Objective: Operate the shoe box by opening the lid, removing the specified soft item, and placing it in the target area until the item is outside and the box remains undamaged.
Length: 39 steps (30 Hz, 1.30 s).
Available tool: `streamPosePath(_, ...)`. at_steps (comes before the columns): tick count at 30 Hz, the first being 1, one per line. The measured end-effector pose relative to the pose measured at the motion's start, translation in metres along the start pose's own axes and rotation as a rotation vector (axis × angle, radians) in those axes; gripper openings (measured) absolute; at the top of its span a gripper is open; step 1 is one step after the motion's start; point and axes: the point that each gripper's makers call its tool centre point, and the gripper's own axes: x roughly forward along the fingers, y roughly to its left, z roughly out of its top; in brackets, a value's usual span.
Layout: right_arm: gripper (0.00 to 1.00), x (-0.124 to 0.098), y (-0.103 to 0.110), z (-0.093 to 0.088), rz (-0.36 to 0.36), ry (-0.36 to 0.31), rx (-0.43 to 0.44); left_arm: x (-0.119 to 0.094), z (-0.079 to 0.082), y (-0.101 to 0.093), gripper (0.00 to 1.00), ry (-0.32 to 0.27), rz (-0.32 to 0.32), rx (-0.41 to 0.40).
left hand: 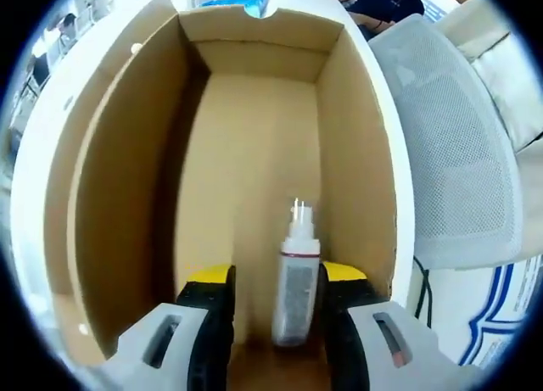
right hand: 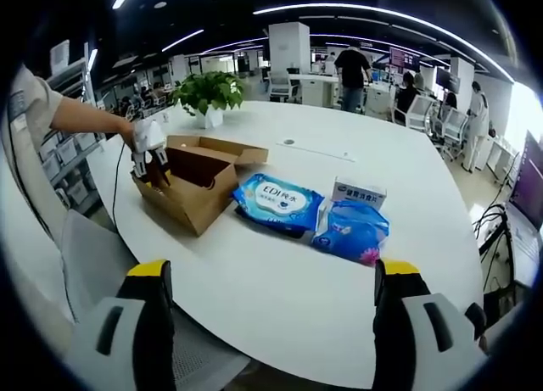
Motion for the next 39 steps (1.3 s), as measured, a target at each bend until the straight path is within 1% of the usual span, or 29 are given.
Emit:
streamPosePath(6, 0.93, 0.002, 0.001, 0.0, 0.003, 0.0, -0.005, 0.002, -0.002, -0.003, 0.27, -0.011, 0.006, -0.012)
streamPosePath(8, 0.92, 0.002, 0.002, 0.001, 0.004, -0.004, -0.009, 0.002, -0.003, -0.003, 0.23, -0.011, 0.011, -0.016)
streamPosePath(18, 0.91, 0.003, 0.005, 0.003, 0.011, -0.011, -0.016, 0.007, -0.005, -0.001, 0.19, 0.004, 0.031, -0.019)
streamPosePath(24, 0.9, 0.002, 0.005, 0.005, 0.013, -0.019, -0.015, 0.005, -0.004, 0.003, 0.18, 0.002, 0.064, -0.032)
streamPosePath(28, 0.9, 0.002, 0.007, 0.006, 0.017, -0.024, -0.017, 0.003, -0.005, 0.004, 0.18, 0.011, 0.076, -0.044)
streamPosePath(34, 0.9, 0.003, 0.011, 0.007, 0.029, -0.033, -0.023, -0.006, 0.0, 0.007, 0.18, -0.028, 0.093, -0.077)
streamPosePath(38, 0.9, 0.004, 0.013, 0.011, 0.032, -0.049, -0.034, -0.013, 0.008, 0.009, 0.18, -0.056, 0.11, -0.084)
streamPosePath(39, 0.9, 0.004, 0.014, 0.013, 0.035, -0.053, -0.036, -0.016, 0.011, 0.01, 0.18, -0.071, 0.117, -0.091)
